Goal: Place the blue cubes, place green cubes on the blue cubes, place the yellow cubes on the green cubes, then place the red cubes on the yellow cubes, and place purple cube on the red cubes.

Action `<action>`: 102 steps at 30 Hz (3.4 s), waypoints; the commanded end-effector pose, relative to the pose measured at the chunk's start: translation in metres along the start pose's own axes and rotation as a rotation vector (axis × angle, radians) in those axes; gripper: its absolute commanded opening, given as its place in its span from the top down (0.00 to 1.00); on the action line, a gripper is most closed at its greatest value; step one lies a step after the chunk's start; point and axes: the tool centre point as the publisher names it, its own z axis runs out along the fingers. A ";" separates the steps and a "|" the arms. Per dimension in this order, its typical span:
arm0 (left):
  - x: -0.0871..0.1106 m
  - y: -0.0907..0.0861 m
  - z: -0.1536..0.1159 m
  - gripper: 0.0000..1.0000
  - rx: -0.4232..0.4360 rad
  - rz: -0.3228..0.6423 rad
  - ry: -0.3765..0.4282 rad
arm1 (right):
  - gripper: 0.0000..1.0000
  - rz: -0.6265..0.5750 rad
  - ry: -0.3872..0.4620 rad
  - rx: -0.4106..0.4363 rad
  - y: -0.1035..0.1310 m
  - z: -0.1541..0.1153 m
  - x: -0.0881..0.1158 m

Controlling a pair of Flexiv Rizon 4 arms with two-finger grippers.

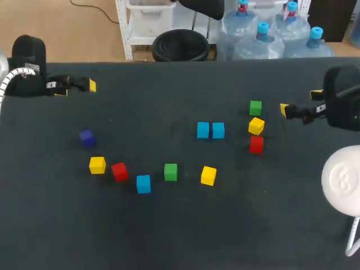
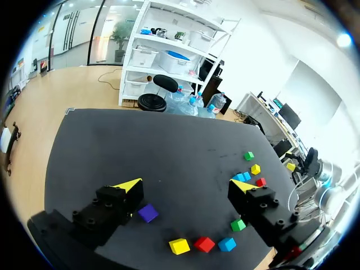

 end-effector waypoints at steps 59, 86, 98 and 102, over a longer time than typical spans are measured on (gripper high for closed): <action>0.043 -0.058 -0.055 0.00 0.154 0.897 0.264 | 0.00 0.000 0.002 0.001 0.000 0.000 0.000; -0.050 -0.020 -0.073 0.00 -0.068 -0.031 -0.350 | 0.00 0.000 0.002 0.001 0.000 0.000 0.000; -0.069 -0.049 -0.084 0.00 -0.001 0.158 -0.268 | 0.00 0.000 0.002 0.001 0.000 0.000 0.000; -0.069 -0.049 -0.084 0.00 -0.001 0.158 -0.268 | 0.00 0.000 0.002 0.001 0.000 0.000 0.000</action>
